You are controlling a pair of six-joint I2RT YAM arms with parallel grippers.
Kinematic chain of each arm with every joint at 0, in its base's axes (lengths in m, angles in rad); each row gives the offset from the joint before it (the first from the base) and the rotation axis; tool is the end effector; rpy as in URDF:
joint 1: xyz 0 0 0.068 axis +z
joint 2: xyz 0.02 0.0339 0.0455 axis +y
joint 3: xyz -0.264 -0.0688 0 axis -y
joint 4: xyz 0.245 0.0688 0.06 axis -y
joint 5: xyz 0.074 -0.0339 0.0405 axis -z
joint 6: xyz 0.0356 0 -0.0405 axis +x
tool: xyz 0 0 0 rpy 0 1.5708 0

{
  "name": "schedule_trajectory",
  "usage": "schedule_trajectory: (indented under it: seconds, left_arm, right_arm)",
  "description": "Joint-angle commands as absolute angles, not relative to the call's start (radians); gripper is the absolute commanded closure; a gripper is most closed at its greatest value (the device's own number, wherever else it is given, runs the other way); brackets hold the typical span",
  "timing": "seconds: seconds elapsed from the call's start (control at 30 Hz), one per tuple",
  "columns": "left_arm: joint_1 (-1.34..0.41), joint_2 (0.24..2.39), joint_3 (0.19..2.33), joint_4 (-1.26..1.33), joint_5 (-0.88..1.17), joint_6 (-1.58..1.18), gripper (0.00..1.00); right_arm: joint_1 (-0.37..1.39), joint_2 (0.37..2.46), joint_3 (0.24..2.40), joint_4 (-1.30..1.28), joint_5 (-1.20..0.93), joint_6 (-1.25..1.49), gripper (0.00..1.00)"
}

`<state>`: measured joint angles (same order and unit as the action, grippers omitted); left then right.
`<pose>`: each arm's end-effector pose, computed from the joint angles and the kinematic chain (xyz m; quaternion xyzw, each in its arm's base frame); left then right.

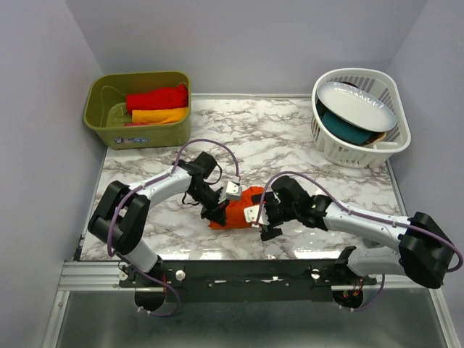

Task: Roll the t-shirts
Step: Roll the T-shirt to the center of the board.

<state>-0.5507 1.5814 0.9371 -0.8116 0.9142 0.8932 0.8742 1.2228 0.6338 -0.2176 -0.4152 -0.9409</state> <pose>0.2117 -0.1631 0.1832 0.6110 0.6556 -0.4254 0.1259 0.1435 0.1939 0.1985 -0.7628 0.4985 0.1790 0.3710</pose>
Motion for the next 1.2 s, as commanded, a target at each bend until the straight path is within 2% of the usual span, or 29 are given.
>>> schedule_trajectory:
  seconds: [0.0, 0.2, 0.3, 0.33, 0.4, 0.43, 0.47, 0.5, 0.53, 0.67, 0.83, 1.17]
  left_arm:
    - [-0.526, 1.588, 0.951, -0.834, 0.988, 0.881, 1.00]
    - [-0.506, 1.588, 0.950, -0.830, 0.999, 0.873, 1.00]
    - [-0.497, 1.588, 0.950, -0.834, 1.002, 0.877, 1.00]
    - [-0.491, 1.591, 0.951, -0.842, 1.002, 0.880, 1.00]
    - [-0.485, 1.592, 0.954, -0.859, 1.000, 0.909, 0.99]
    - [-0.480, 1.595, 0.956, -0.886, 0.996, 0.920, 0.99]
    - [-0.477, 1.597, 0.959, -0.905, 0.993, 0.942, 0.99]
    - [-0.473, 1.600, 0.966, -0.926, 0.988, 0.960, 0.99]
    - [-0.471, 1.603, 0.972, -0.980, 0.985, 1.009, 0.98]
    - [-0.450, 1.681, 1.035, -1.146, 0.951, 1.087, 0.98]
    - [-0.385, 1.785, 1.118, -1.379, 1.020, 1.222, 1.00]
    - [-0.345, 1.939, 1.236, -1.416, 1.089, 1.137, 0.98]
  right_arm:
    - [0.902, 1.272, 0.601, -0.147, -0.376, -0.940, 0.00]
    - [0.928, 1.322, 0.565, -0.057, -0.299, -0.925, 0.03]
    - [0.931, 1.341, 0.549, -0.026, -0.267, -0.942, 0.19]
    - [0.930, 1.345, 0.549, -0.026, -0.267, -0.943, 0.34]
    - [0.931, 1.345, 0.569, -0.050, -0.264, -0.940, 0.51]
    - [0.930, 1.347, 0.583, -0.073, -0.261, -0.934, 0.68]
    - [0.930, 1.350, 0.597, -0.119, -0.261, -0.919, 0.76]
    - [0.930, 1.347, 0.619, -0.141, -0.258, -0.914, 0.79]
    - [0.928, 1.345, 0.626, -0.164, -0.262, -0.907, 0.91]
    - [0.899, 1.336, 0.701, -0.418, -0.389, -0.931, 0.92]
    - [0.844, 1.405, 0.822, -0.664, -0.563, -0.923, 0.91]
    - [0.674, 1.748, 1.103, -1.060, -0.773, -1.008, 0.89]
